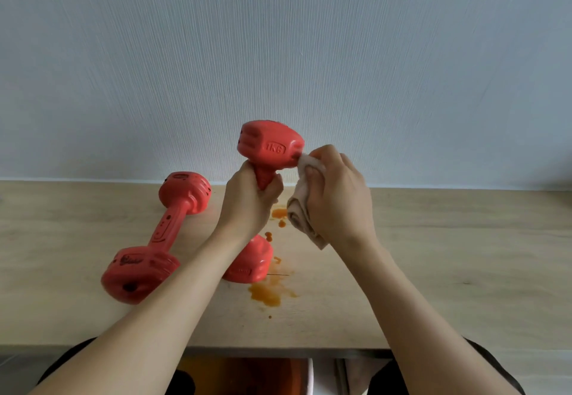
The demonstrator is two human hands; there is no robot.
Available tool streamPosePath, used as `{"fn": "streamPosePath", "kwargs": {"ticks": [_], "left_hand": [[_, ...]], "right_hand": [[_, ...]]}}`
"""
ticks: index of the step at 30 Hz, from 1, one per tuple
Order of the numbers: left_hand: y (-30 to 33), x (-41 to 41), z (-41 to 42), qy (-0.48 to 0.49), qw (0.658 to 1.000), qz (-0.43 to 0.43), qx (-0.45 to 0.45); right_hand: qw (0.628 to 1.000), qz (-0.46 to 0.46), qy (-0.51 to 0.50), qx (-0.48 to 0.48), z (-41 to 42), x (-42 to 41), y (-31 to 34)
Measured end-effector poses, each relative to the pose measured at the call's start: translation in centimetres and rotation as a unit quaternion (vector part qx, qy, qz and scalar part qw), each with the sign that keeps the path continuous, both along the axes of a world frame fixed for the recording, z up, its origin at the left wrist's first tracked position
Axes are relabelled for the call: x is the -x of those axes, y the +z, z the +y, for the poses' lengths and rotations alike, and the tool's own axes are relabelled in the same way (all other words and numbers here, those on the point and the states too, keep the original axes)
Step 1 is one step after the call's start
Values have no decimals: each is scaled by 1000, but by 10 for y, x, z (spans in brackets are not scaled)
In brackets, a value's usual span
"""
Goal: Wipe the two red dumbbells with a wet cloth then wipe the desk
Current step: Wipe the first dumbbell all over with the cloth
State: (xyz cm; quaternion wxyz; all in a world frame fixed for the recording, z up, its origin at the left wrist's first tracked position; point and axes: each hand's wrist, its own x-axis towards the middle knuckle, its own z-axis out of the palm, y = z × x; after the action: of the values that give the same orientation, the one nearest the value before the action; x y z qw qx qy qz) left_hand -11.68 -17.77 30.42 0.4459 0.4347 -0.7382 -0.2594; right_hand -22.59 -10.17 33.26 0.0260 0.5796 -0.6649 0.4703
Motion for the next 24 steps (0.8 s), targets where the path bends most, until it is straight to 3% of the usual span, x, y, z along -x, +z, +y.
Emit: {"fn": "streamPosePath", "kwargs": {"ticks": [4,10,15,20,24], "left_hand": [[1,0,2,15,1000,7,5],[-3,5,5,15,1000,-10,13],[0,7,6,33,999,0,26],[-2,5,5,18,1000,-14,8],[3,2,9,-61,997,20,-29]], "right_hand": [[997,57,-5,51,7,-12,5],[999,19,-41,-17,-1,8,0],[994,78,-26,75,8,-11,4],[999,-20,-29,24,-6,5,0],[997,-70,-7,20,-19,16,-6]]}}
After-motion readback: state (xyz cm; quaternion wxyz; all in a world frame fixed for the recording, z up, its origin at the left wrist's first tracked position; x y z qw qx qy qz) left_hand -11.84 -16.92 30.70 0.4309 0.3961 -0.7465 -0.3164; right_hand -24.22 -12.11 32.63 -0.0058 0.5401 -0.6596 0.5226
